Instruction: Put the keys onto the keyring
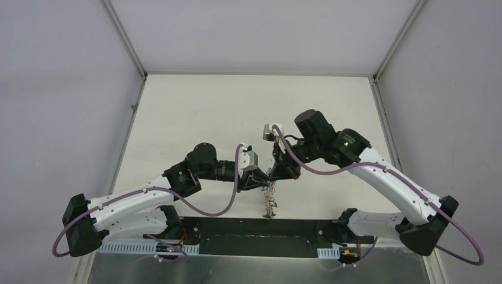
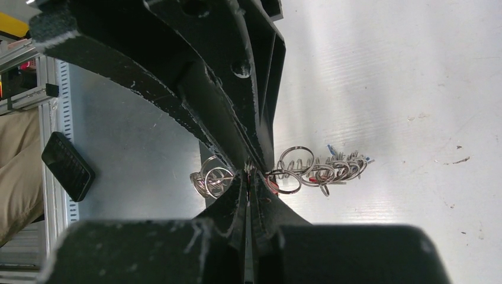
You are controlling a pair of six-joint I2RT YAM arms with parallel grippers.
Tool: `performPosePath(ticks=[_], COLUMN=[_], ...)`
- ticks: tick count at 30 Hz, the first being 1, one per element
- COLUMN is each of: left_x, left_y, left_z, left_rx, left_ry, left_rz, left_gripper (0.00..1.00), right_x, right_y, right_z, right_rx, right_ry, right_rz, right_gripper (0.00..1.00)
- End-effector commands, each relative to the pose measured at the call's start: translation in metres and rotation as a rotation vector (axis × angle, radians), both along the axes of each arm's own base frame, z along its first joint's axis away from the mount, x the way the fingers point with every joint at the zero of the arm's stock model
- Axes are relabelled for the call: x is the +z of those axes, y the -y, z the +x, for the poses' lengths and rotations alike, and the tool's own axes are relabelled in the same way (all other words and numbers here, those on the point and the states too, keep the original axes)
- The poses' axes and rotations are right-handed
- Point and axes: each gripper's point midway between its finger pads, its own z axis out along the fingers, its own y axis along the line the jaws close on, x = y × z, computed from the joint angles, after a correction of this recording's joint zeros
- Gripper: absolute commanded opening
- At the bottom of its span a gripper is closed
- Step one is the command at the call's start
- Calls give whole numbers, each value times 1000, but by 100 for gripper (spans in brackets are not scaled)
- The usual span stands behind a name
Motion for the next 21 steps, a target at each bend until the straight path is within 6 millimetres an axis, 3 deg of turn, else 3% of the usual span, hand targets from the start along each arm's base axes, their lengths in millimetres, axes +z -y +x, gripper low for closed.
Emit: performPosePath(ticks=[1, 5, 8, 13, 15, 17, 21], left_x=[38, 35, 36, 36, 35, 37, 38], left_y=[1, 2, 2, 1, 0, -2, -6], left_z=[-4, -3, -4, -3, -1, -1, 2], left_rx=[-11, -8, -14, 3, 18, 32, 66], left_ry=[65, 60, 63, 35, 28, 21, 11], left_rz=[-116, -111, -115, -122, -127, -141, -171], left_gripper=[19, 12, 0, 0, 0, 0, 0], right_x=[22, 22, 22, 20, 19, 16, 23], right_y=[-9, -9, -9, -9, -8, -6, -4], right_z=[4, 3, 4, 9, 14, 18, 23], right_rx=[15, 17, 17, -6, -34, -66, -113], right_ry=[54, 53, 54, 75, 100, 119, 147], right_rz=[85, 88, 89, 87, 92, 106, 189], right_gripper=[0, 0, 0, 2, 12, 31, 48])
